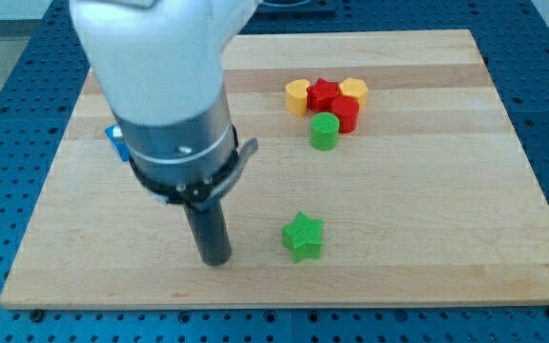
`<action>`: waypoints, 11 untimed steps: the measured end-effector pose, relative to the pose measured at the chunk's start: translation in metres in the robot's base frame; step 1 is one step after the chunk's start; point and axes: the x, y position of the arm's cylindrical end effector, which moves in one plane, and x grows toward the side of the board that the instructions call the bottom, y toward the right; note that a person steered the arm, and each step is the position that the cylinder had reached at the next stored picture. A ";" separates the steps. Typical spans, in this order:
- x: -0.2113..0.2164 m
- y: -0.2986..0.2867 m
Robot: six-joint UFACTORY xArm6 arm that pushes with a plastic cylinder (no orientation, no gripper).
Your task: Push the green star slightly up
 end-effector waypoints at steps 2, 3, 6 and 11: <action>0.030 0.047; 0.031 0.078; 0.019 0.097; -0.016 0.096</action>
